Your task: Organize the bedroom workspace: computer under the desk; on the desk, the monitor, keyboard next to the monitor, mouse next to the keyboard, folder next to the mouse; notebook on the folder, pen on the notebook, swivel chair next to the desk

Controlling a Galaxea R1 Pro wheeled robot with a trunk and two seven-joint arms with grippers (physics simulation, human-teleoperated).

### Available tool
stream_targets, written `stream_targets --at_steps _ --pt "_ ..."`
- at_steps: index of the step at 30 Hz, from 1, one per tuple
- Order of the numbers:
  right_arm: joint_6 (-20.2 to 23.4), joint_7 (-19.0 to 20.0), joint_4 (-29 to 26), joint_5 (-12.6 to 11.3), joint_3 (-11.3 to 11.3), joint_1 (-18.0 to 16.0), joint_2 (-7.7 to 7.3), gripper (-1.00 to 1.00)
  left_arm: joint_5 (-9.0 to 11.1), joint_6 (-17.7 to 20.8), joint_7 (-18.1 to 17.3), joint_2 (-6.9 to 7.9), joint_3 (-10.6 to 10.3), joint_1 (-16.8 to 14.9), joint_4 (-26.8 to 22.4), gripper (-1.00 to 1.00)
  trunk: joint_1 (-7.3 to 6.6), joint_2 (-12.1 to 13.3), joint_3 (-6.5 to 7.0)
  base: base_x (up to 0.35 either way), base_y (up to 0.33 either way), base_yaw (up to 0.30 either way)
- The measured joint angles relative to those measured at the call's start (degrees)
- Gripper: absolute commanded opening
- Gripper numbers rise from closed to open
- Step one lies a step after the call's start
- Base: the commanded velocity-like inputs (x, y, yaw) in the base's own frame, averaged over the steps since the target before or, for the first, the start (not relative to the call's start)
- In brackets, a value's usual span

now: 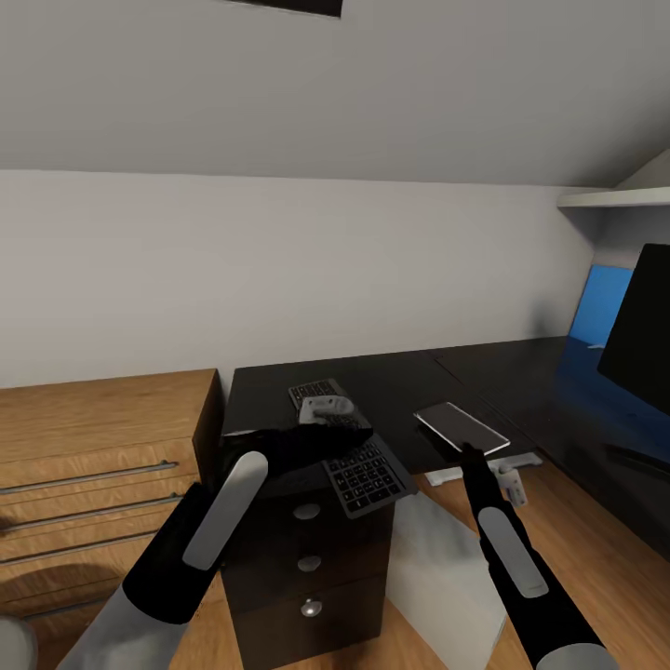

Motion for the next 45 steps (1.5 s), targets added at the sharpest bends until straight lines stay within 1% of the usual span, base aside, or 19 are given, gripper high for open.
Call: stream_targets --at_steps 1,2,5,6,8,9,13,14,15,18,22,31,39,43,44,45 --pt "0.11 0.01 0.01 0.00 0.00 0.00 0.01 -1.00 0.21 0.00 -0.02 0.30 0.00 0.00 -0.32 1.00 0.00 0.00 0.00 0.001 0.001 0.000" --pt "0.27 0.01 0.03 -0.03 0.00 0.00 0.00 -1.00 1.00 0.01 -0.05 0.87 -0.01 0.02 -0.86 1.00 0.00 0.00 0.00 0.001 0.001 0.000" --pt "0.42 0.02 0.01 -0.05 -0.01 0.00 0.02 -1.00 3.14 0.01 -0.08 1.52 0.02 0.01 -1.39 1.00 0.00 0.00 0.00 0.000 0.000 0.000" --pt "0.47 0.02 0.01 -0.08 -0.01 0.03 0.01 -1.00 4.90 -0.01 -0.09 1.92 0.03 0.00 -1.63 1.00 0.00 0.00 0.00 0.000 0.000 0.000" --pt "0.50 0.01 0.00 -0.13 -0.01 0.05 0.02 -1.00 6.67 -0.03 -0.09 2.50 0.05 0.01 -1.79 1.00 0.00 0.00 0.00 0.000 0.000 0.000" --pt "0.54 -0.02 -0.03 -0.24 -0.01 0.06 0.01 -1.00 8.09 -0.01 -0.12 3.04 0.08 0.02 -1.88 1.00 0.00 0.00 0.00 0.000 0.000 0.000" --pt "0.61 -0.04 -0.20 -0.98 -0.01 0.21 -0.04 -1.00 9.95 0.01 -0.17 3.82 0.13 0.00 -2.00 1.00 0.00 0.00 0.00 0.000 0.000 0.000" --pt "0.62 -0.04 -0.22 -1.18 0.00 0.24 -0.04 -1.00 10.14 0.01 -0.18 3.90 0.13 0.00 -2.01 1.00 0.00 0.00 0.00 0.000 0.000 0.000" --pt "0.83 -0.06 -0.31 -2.22 -0.03 0.36 -0.08 -1.00 10.60 0.02 -0.19 4.11 0.13 0.03 -2.04 1.00 0.00 0.00 0.00 0.000 0.000 0.000" --pt "2.55 -0.02 -0.41 -2.94 -0.06 0.42 -0.08 -1.00 10.78 0.02 -0.19 4.18 0.13 0.03 -2.05 1.00 0.00 0.00 0.00 0.000 0.000 0.000" --pt "3.77 0.02 -0.45 -3.43 -0.14 0.43 -0.07 -1.00 10.83 0.02 -0.20 4.20 0.13 0.03 -2.06 1.00 0.00 0.00 0.00 0.000 0.000 0.000" --pt "4.29 0.02 -0.70 -5.32 -0.22 0.72 -0.20 -1.00 10.92 0.02 -0.20 4.21 0.21 0.01 -2.06 1.00 0.00 0.00 0.00 0.000 0.000 0.000" --pt "4.53 0.00 -0.91 -5.59 -0.31 0.93 -0.23 -1.00 10.95 0.10 -0.20 4.14 0.22 0.02 -2.05 1.00 0.00 0.00 0.01 0.000 0.000 0.000" --pt "4.59 -0.02 -1.08 -7.47 -0.39 0.94 -0.34 -1.00 11.17 0.10 -0.20 4.13 0.22 0.02 -1.99 1.00 0.00 -0.01 0.01 0.000 0.000 0.000" --pt "4.58 -0.07 -1.19 -8.39 -0.42 0.94 -0.37 -1.00 11.50 0.10 -0.20 4.14 0.24 0.01 -1.99 1.00 0.00 -0.01 0.01 0.000 0.000 0.000" --pt "4.58 -0.09 -1.24 -8.81 -0.44 0.94 -0.38 -1.00 11.73 0.11 -0.20 4.16 0.23 0.02 -1.98 1.00 0.00 -0.01 0.01 0.000 0.000 0.000"
